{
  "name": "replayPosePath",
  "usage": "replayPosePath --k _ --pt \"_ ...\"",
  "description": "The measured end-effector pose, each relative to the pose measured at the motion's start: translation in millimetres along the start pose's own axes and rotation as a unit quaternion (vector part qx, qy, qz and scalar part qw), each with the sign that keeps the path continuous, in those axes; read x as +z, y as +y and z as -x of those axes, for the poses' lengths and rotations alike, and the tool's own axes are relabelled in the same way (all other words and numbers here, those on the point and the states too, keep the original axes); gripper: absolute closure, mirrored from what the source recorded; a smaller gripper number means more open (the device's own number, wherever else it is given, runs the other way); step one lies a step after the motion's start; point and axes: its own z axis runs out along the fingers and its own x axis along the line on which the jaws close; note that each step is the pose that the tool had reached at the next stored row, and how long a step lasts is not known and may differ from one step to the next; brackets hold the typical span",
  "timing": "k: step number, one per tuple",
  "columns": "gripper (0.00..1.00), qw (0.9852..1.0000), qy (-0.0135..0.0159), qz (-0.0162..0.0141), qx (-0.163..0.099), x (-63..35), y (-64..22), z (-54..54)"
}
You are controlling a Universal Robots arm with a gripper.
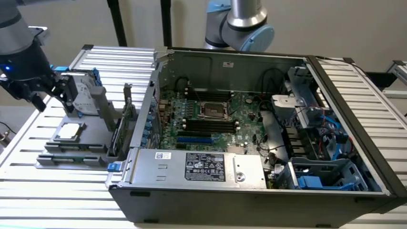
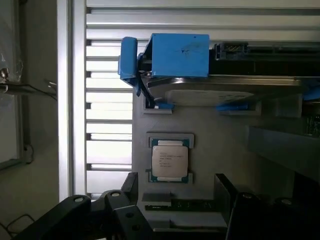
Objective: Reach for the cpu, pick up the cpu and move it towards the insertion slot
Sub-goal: 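Pick up the cpu and move it towards the insertion slot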
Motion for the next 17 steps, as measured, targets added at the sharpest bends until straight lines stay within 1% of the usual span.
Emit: replayPosePath --k 17 --pt "0.29 1.0000 -0.0001 0.0000 0.001 31.0 -1.2 0.1"
